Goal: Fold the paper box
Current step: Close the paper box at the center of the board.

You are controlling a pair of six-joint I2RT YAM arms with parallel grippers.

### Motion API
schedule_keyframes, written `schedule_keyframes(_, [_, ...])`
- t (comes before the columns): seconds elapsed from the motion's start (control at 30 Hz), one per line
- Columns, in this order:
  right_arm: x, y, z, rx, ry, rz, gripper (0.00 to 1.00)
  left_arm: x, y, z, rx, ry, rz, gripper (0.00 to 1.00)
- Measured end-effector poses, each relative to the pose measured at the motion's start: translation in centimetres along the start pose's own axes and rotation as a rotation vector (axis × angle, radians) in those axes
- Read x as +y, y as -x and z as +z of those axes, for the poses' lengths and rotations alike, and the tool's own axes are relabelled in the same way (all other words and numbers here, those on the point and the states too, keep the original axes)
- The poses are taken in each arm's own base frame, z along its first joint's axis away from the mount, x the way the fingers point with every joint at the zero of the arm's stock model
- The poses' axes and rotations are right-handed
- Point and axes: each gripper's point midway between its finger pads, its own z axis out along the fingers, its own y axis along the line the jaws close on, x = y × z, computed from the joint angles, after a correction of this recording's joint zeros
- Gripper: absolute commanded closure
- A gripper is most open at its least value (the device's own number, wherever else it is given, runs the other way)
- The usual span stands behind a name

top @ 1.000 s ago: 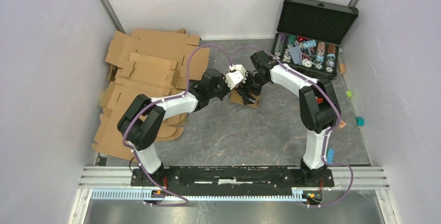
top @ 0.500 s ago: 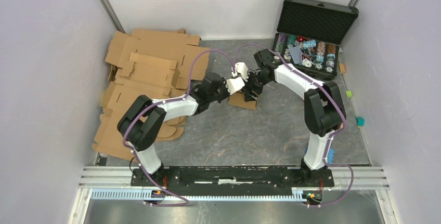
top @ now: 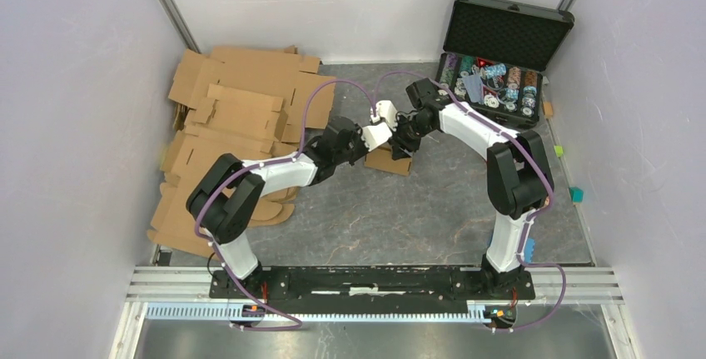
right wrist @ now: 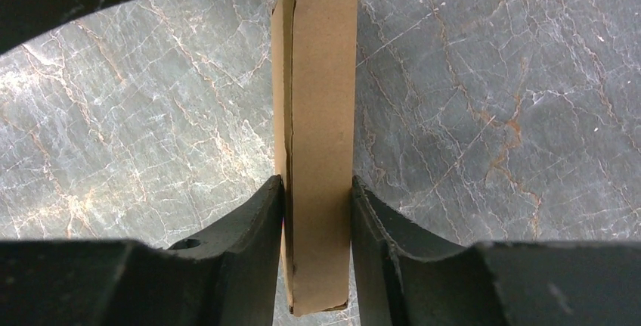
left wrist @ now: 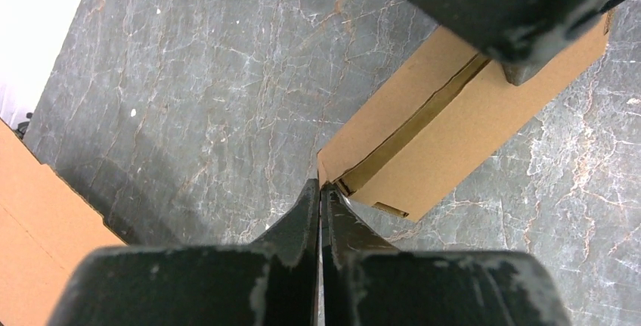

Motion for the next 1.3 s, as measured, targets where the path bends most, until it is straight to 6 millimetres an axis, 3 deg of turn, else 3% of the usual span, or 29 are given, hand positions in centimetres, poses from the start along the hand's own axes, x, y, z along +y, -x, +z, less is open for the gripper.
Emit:
schedule_keyframes(0.2, [-0.2,0.2,0.0,0.004,-0.016,0.011,0.67,0.1,-0.1,-0.1,0.011,0.017,-0.038,0.98])
schedule_keyframes(0.53, [-0.2,0.8,0.4,-0.009,-0.015,-0.004,0.41,-0.1,0.1,0.0,-0.018,0.021,-0.053,0.98])
schedule_keyframes(0.73, [0.0,1.0,0.6,-0.013,-0.008,-0.015,0.38,-0.4,-0.1,0.0,-0.026,0.02,-0.015,0.98])
schedule_keyframes(0.9, [0.1,0.7,1.1,-0.013,0.011,-0.003,0.4,-0.5,0.1,0.0,-0.038,0.024,0.018,0.98])
schedule_keyframes(1.1, [-0.2,0.2,2.2,-0.001,0.051,0.028,0.55,-0.8,0.0,-0.2,-0.057,0.029,0.055,0.98])
schedule_keyframes(1.3, [0.2,-0.3,2.4,0.021,0.079,0.051,0.54,-0.9,0.2,-0.2,-0.064,0.036,0.074,0.98])
